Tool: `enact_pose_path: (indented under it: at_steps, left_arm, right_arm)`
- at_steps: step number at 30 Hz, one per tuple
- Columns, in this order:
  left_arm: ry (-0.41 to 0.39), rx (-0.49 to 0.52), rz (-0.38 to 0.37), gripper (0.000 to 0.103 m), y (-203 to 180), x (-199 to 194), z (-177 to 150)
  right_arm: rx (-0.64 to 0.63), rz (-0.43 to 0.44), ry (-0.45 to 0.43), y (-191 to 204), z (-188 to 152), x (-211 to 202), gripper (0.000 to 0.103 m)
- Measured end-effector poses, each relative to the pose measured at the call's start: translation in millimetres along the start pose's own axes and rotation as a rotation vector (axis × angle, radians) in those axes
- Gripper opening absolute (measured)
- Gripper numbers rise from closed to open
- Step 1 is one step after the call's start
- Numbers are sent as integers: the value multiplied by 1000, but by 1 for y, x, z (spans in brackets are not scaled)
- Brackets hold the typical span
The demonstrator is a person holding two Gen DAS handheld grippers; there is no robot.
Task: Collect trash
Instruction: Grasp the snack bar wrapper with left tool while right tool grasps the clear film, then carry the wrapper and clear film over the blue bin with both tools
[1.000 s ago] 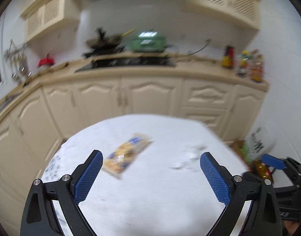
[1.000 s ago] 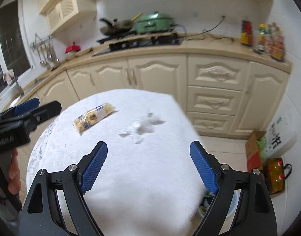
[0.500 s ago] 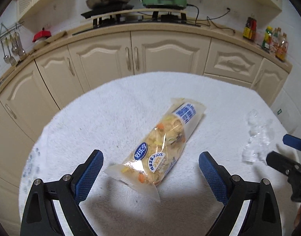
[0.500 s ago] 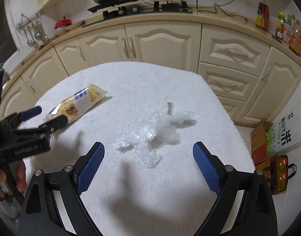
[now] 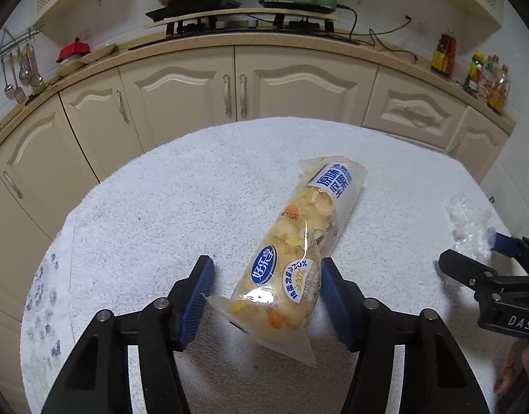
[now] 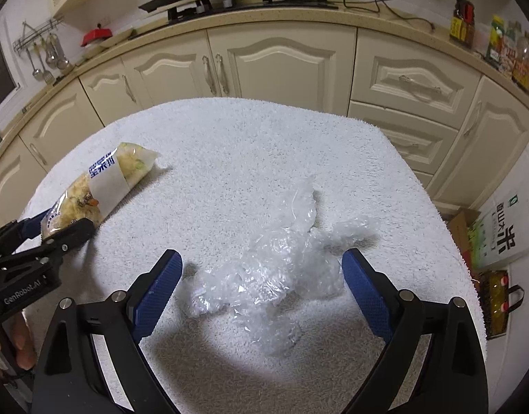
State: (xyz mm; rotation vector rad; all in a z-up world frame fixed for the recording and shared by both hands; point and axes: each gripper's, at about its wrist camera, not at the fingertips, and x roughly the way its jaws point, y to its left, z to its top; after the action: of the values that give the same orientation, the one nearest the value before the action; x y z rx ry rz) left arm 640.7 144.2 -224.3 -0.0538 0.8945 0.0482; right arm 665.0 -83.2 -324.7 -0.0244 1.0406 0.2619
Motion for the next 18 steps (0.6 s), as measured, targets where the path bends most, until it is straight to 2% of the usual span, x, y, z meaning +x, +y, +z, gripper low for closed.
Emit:
enact_pose_path:
  at_steps: [2,4,6,7,8,9,13,18]
  left_arm:
    - [-4,5,1,46,0,-4,-2]
    - [-6,11,8,41,-2,-12,-9]
    - [-6,25,18,39,-7,-15,-11]
    - [-5,30,22,38,-12,-15,-12]
    - [-3,34,24,37,-13,-17,-13]
    - [-5,36,27,36,-15,-20,-15]
    - [-27,46,21,35,-21,-44,-21]
    - [-83,58,-12,32,-40,-92,-32]
  right_arm:
    - [-5,7,-6,1,-1,-2,88]
    - [-24,-21,-4,3,-3,-4,74]
    - [-31,-12,-5,2,-5,-9,51]
    - [-28,3,-2,1,-7,-12,44]
    - [-24,26,5,-2,-8,-14,31]
    - [-21,39,8,-3,-9,-16,24]
    - [9,98,4,-9,-21,-32,21]
    - [33,158,-55,-11,-36,-71,21]
